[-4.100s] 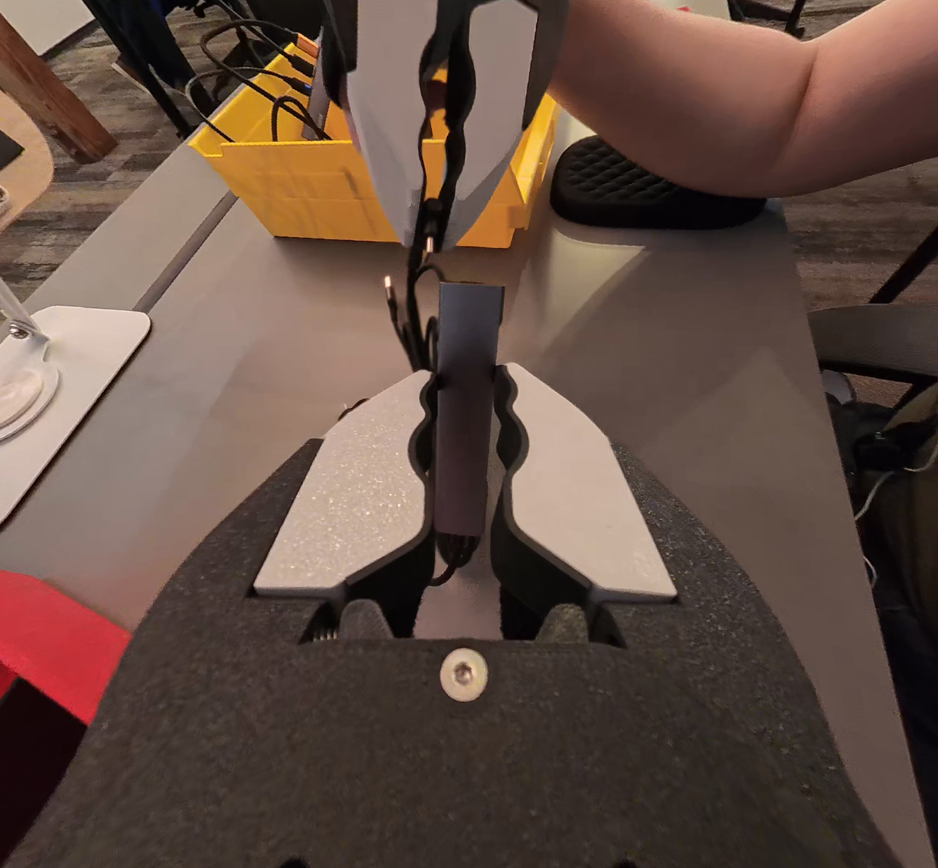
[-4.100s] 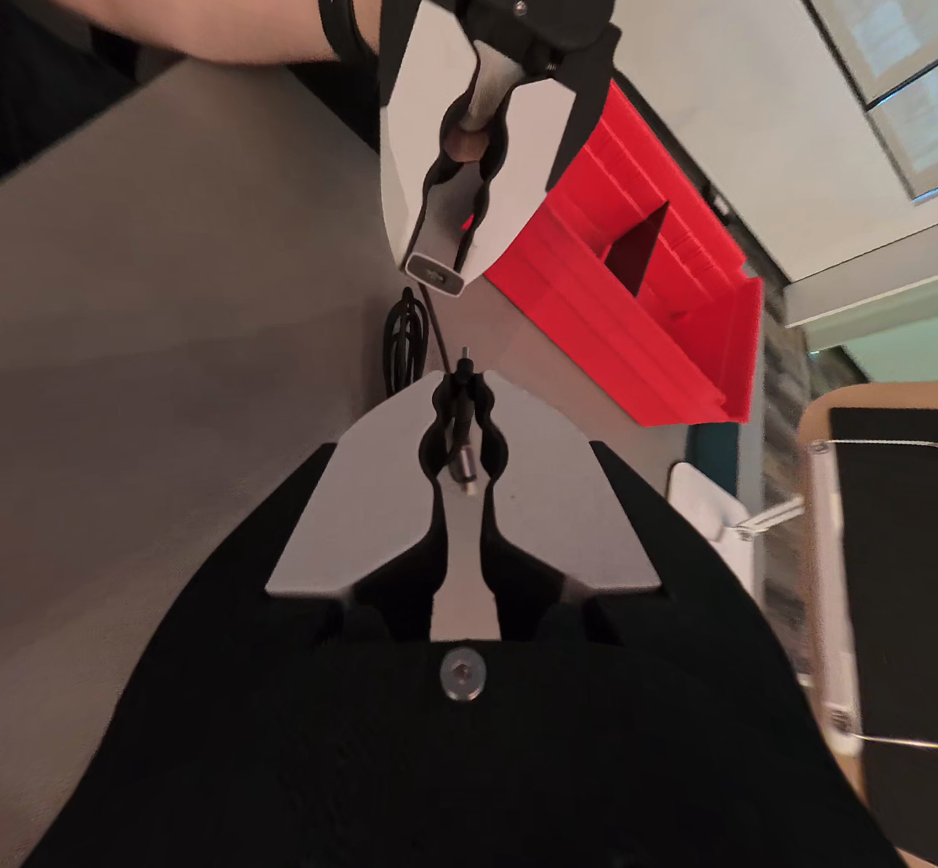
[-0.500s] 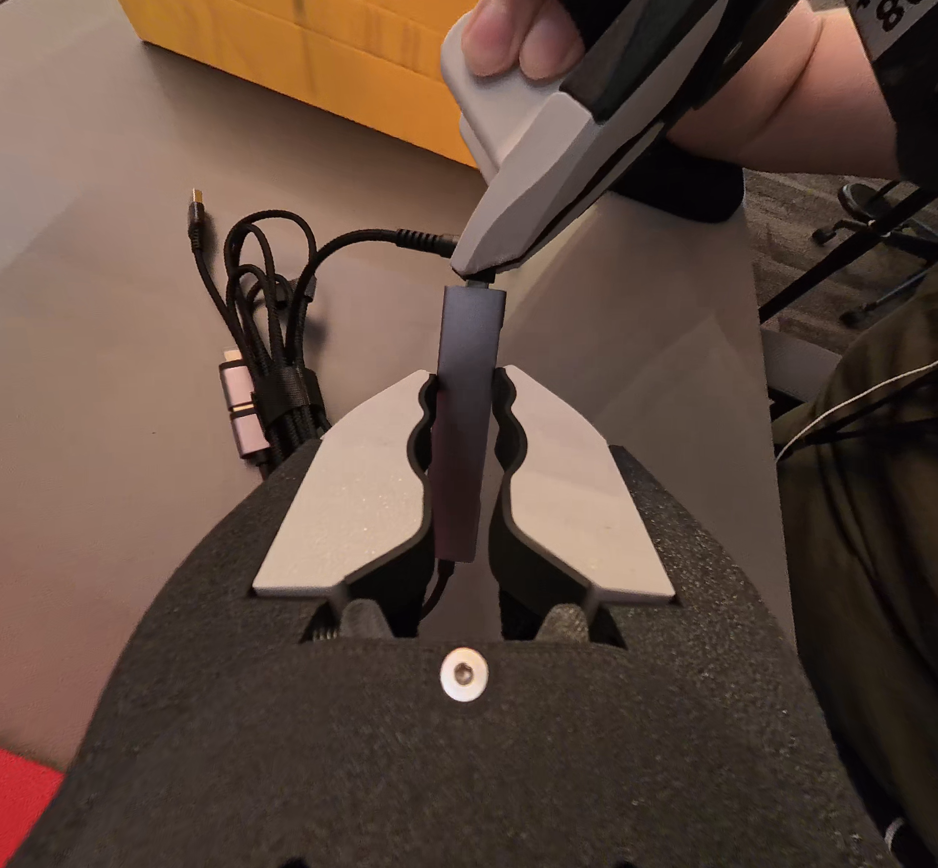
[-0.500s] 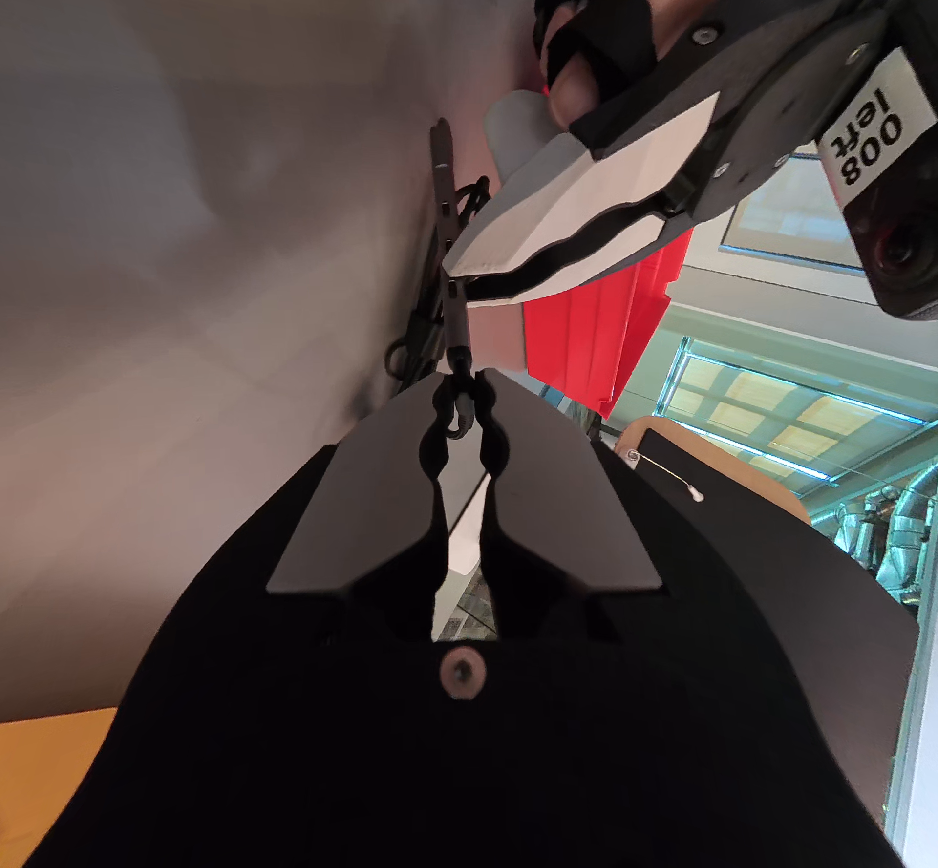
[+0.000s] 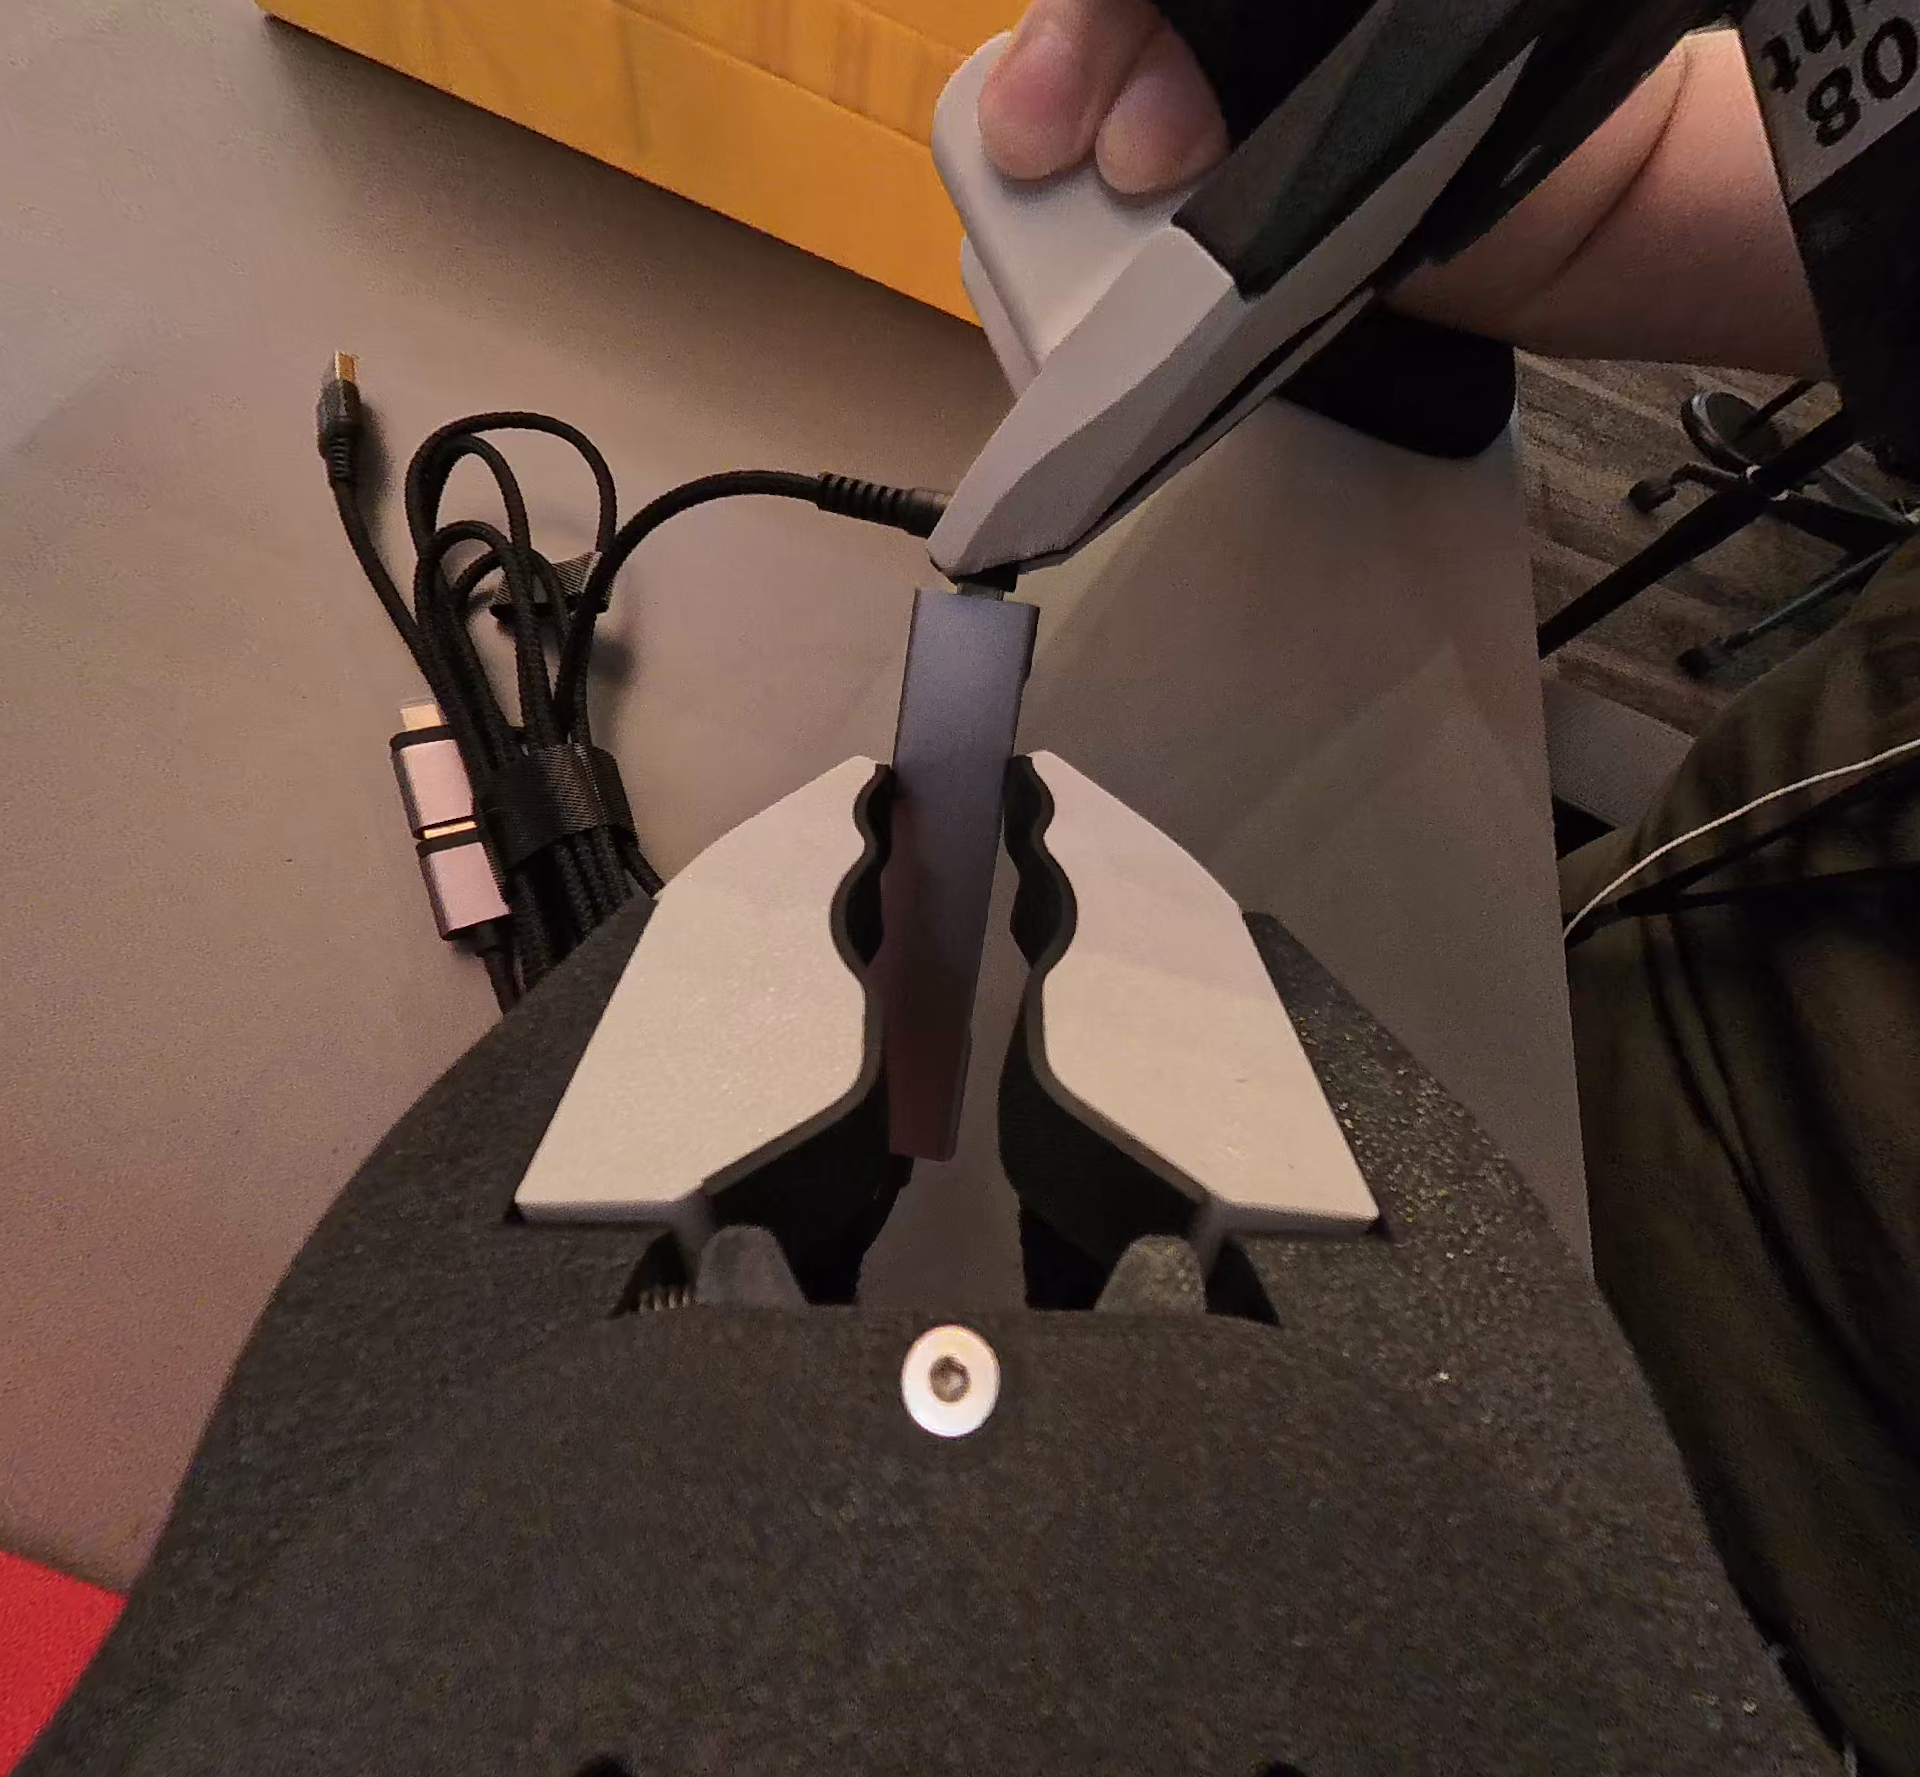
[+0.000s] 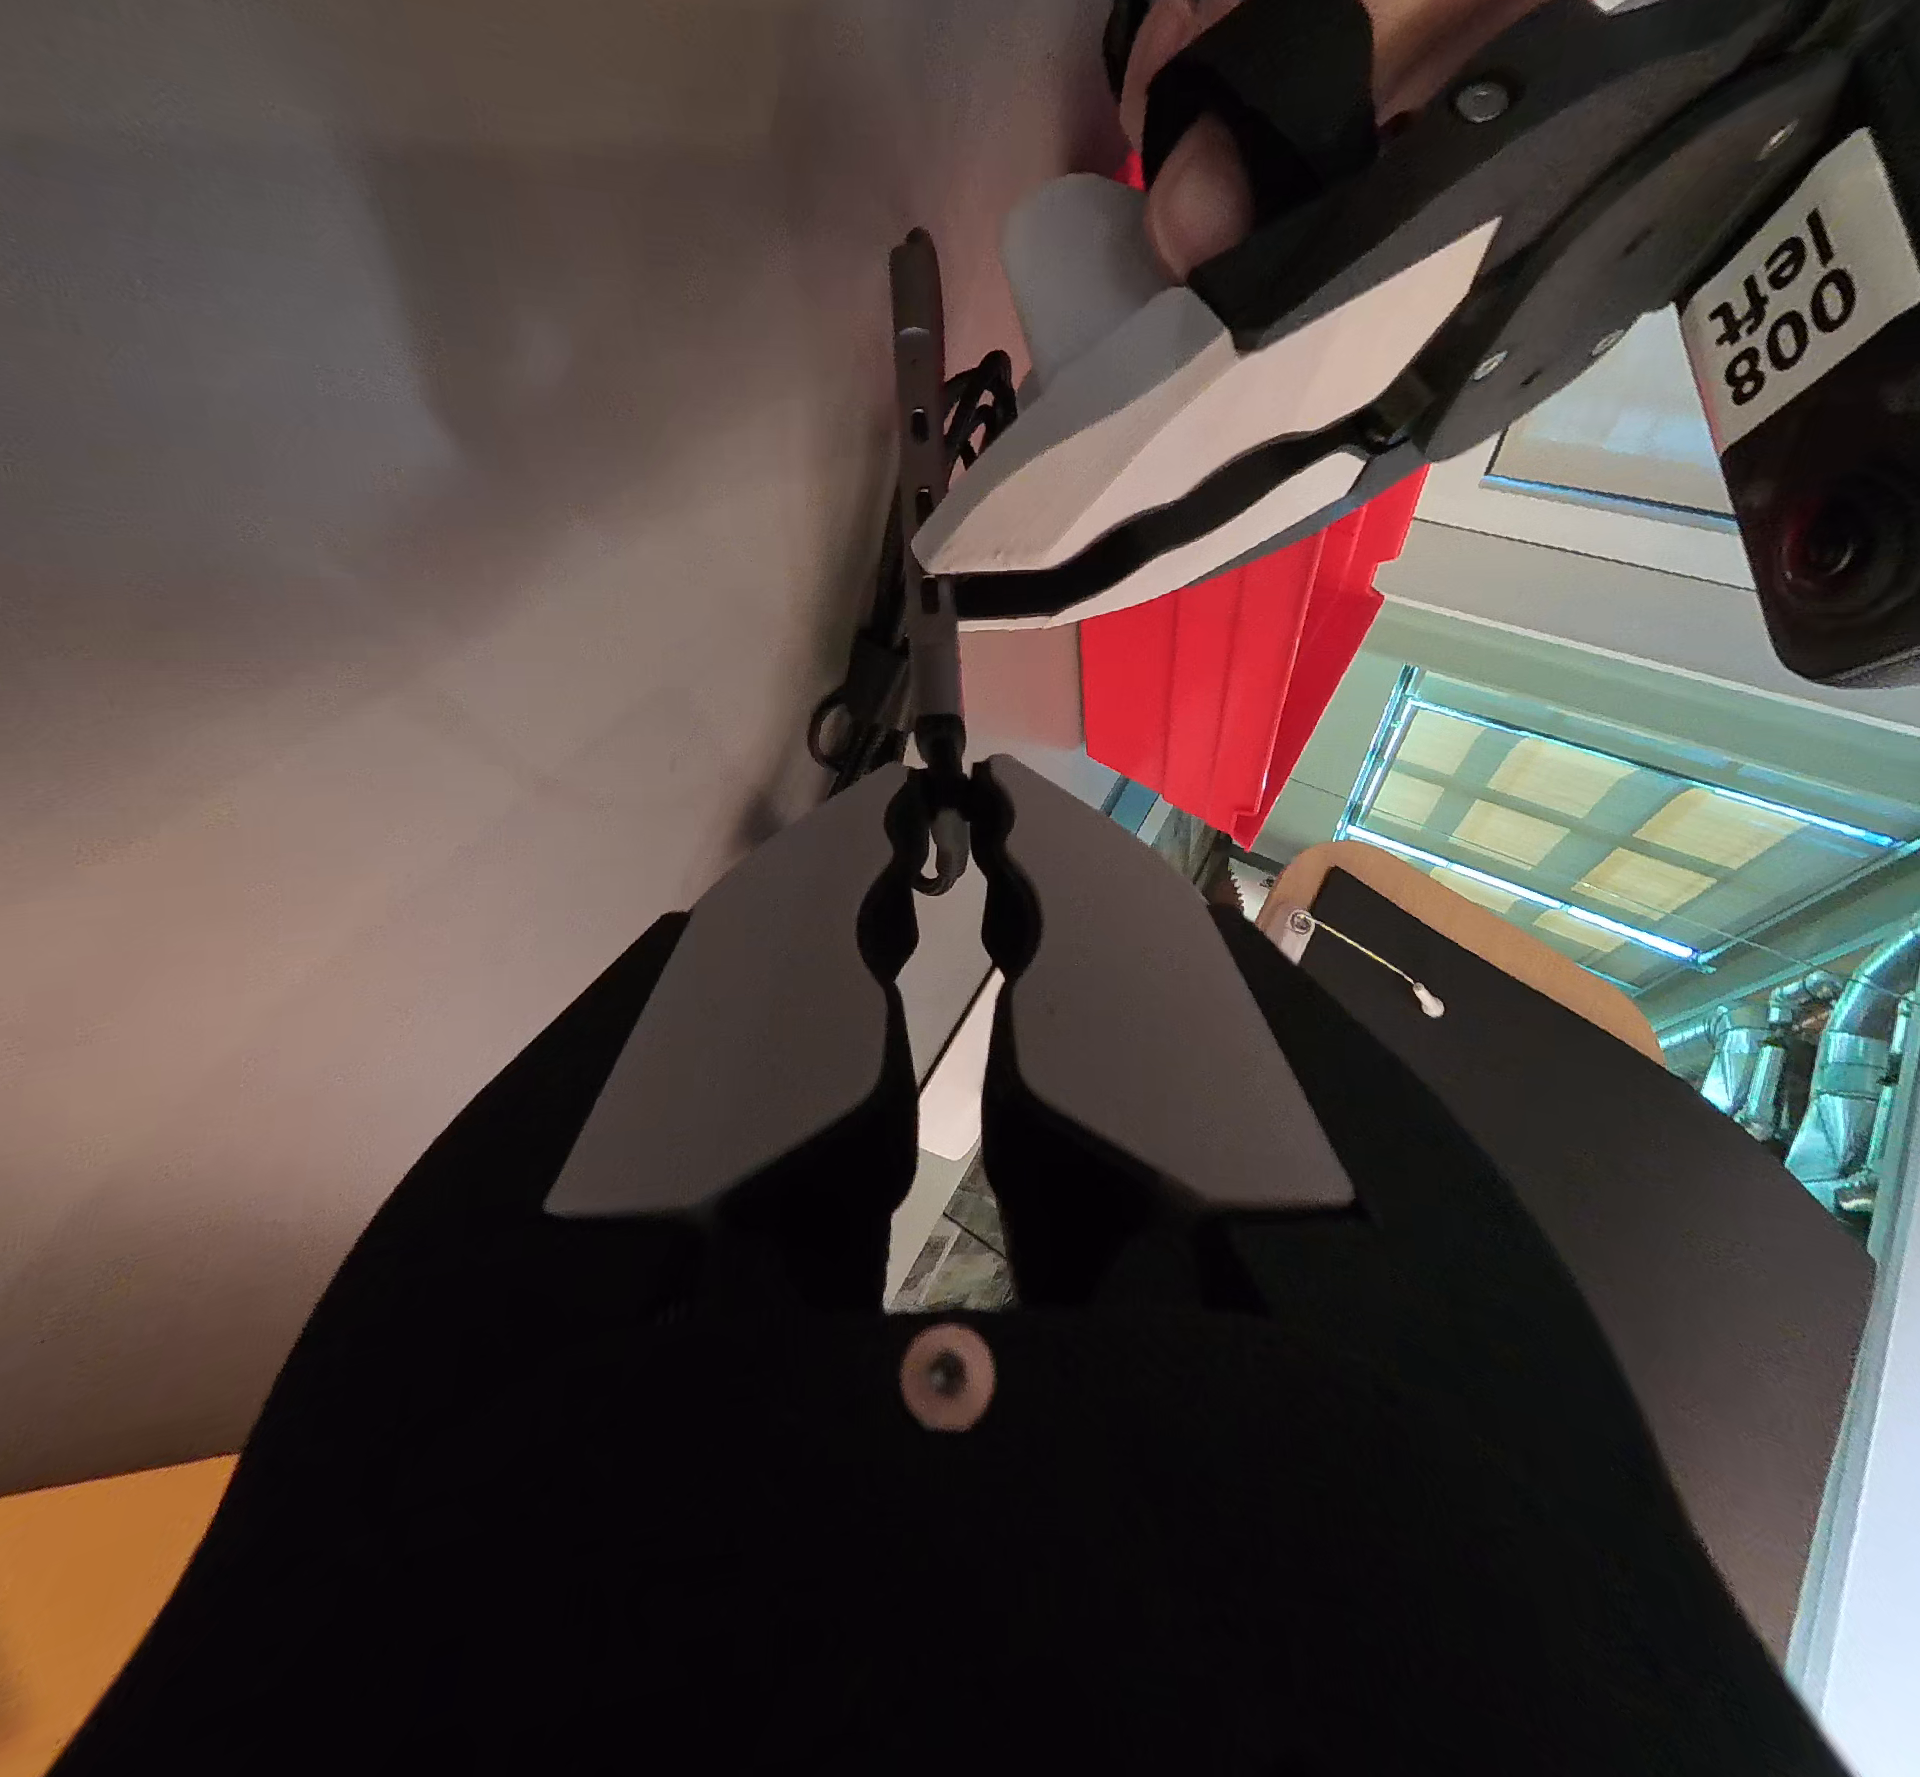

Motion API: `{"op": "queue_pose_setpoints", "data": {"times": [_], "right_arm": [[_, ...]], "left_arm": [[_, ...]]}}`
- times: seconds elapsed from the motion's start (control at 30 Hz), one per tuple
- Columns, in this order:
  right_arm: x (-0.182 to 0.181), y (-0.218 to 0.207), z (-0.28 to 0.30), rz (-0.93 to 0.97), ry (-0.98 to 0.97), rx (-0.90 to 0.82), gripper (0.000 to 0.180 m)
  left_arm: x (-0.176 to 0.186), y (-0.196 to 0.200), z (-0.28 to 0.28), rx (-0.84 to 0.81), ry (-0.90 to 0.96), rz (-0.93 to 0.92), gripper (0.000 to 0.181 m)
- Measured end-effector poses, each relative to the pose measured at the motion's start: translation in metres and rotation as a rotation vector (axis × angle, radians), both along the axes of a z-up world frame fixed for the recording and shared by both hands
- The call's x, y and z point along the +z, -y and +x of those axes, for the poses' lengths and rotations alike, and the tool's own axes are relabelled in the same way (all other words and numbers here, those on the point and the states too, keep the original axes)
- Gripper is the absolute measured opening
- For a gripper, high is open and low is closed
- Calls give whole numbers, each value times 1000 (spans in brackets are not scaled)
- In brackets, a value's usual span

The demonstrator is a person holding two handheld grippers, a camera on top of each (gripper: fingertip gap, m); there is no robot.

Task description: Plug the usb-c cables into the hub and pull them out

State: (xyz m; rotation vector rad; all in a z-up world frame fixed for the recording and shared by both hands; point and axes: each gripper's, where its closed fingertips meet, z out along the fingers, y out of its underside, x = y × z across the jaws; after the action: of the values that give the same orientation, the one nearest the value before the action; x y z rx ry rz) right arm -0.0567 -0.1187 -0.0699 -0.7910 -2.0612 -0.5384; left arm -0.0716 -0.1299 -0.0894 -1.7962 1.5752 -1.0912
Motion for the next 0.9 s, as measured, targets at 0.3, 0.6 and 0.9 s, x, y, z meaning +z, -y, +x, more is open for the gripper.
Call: {"op": "queue_pose_setpoints", "data": {"times": [0.3, 0.6, 0.9], "right_arm": [[-3, -1, -2, -11, -6, -28, 8], [-5, -3, -4, -6, -4, -48, 9], [3, -7, -1, -46, -84, -43, 10]], "left_arm": [[-2, -2, -2, 9, -6, -21, 20], [-3, -4, -3, 15, -9, -28, 20], [-11, -7, -1, 6, -4, -6, 34]]}}
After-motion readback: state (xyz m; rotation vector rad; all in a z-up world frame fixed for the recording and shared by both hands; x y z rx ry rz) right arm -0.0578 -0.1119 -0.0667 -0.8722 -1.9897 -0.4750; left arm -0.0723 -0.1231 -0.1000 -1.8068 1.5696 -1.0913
